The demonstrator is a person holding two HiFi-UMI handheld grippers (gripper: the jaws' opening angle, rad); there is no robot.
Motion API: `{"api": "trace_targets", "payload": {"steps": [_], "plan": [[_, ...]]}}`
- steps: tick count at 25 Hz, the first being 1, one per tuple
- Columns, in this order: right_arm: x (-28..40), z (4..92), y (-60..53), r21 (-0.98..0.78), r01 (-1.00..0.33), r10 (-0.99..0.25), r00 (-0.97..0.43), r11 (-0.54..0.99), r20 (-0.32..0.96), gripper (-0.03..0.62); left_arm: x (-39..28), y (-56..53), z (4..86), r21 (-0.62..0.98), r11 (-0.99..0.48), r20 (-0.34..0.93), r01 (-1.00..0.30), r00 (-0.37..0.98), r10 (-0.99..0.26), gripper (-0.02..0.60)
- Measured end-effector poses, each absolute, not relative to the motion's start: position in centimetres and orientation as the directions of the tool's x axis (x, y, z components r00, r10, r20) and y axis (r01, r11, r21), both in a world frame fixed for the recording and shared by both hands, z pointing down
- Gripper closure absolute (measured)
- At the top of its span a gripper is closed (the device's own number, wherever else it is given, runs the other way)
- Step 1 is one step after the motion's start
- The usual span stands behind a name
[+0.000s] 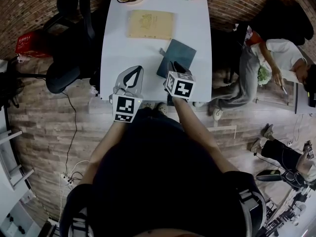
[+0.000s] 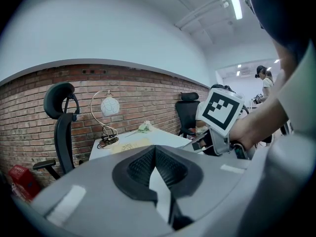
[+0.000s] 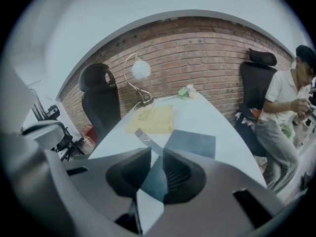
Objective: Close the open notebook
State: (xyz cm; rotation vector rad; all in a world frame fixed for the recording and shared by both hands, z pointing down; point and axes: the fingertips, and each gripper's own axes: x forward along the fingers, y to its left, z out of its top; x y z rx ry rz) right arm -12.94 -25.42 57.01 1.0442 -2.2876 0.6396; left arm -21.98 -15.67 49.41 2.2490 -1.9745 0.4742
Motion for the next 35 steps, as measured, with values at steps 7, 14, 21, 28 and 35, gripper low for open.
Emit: {"api": "trace_targets", "payload": {"steps": [7,14,21,28,35], "plan": [[-12.1,57.0,-25.7,-0.188,-0.796,-0.542,-0.544,0.576,0.641,0.526,-21.3,-16.1,49.4,-0.124,-0.162,0.304,-0.979,0.118,-0.946,0.586],[-9.2,55.0,-26.4,-0.141,-0.83,-0.628,-0.509,0.54,0.588,0.581,-19.6,-17.3,48.9,-0.12,-0.203,0.281,-0.972,0.162,-0.946,0.586],[-4.3,50.1,-27.4,-0.086,-0.869,-0.753,-0.468,0.487,0.463,0.582,-16.0,-20.2,45.9,-0.128,-0.288,0.203,-0.949,0.259,-0.944,0.586],[-0.6,41.1,-27.9,0.024,-0.891,-0.863,-0.433,0.454,0.26,0.583,-13.6,-22.8,37.9,-0.141,-0.301,0.059,-0.943,0.296,-0.954,0.586],[1.8,31.0,-28.1,0.09,-0.9,-0.904,-0.422,0.427,0.07,0.582,-12.9,-23.8,28.3,-0.233,-0.263,-0.077,-0.936,0.287,-0.955,0.586]]}}
